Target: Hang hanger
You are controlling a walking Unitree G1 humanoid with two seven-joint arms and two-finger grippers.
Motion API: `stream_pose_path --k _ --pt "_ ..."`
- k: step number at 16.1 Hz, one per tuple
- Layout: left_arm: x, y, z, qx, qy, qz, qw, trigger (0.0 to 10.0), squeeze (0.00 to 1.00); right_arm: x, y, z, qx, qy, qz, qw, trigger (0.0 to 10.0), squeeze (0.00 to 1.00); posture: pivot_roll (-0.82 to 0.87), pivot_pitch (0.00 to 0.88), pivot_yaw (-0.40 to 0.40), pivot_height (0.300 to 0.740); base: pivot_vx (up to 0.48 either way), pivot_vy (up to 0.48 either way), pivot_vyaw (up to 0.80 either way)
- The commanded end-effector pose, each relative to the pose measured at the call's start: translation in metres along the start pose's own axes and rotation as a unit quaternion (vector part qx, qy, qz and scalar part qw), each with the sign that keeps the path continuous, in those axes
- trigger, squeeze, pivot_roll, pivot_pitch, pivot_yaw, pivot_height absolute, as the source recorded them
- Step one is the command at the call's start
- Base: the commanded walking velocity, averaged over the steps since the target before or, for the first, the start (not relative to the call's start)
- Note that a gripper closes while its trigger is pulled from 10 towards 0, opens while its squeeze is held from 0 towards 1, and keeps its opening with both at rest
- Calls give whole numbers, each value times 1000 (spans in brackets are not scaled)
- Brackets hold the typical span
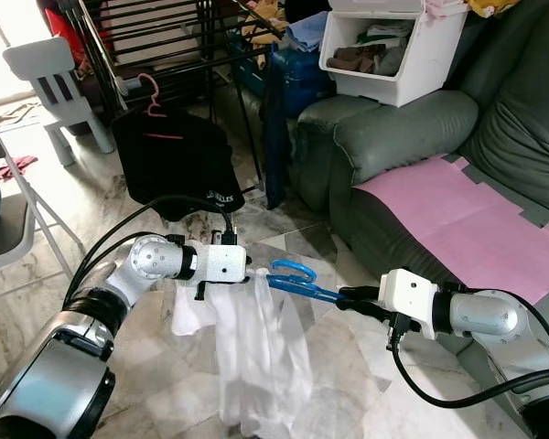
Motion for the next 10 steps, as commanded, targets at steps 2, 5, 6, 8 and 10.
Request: stream_pose_path --k 2,5,6,8,10 --pt "-4 -7 -6 -25 7 -15 1000 0 0 7 2 9 15 -26 -5 1000 10000 0 -181 0 63 740 0 0 0" --pt "2 -8 -14 -51 1 -44 998 0 0 7 3 9 14 -31 -5 999 10000 0 -179 0 60 740 0 0 0" --pt "2 -8 -15 -52 1 -44 998 0 0 7 3 9 14 -31 -5 999 10000 0 -179 0 62 740 0 0 0" --pt "-1 -8 -11 -39 -4 -32 999 0 0 8 4 10 17 -31 -11 999 10000 0 -178 0 62 740 0 0 0" --pt "-8 -8 -5 -17 -16 -8 1000 0 0 7 6 9 19 -19 -11 1000 10000 4 -177 0 61 740 0 0 0"
Point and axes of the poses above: a point about 5 cm out from each wrist's last joint towards the gripper, its own y axis pointing out of the wrist towards the gripper, its own z axis along the axis of the wrist's last joint, x = y × z, the point moved 4 cm from there along y, pointing out of the wrist towards the gripper, and after that the axes turned 6 degrees about -y, right-handed, at the moved point
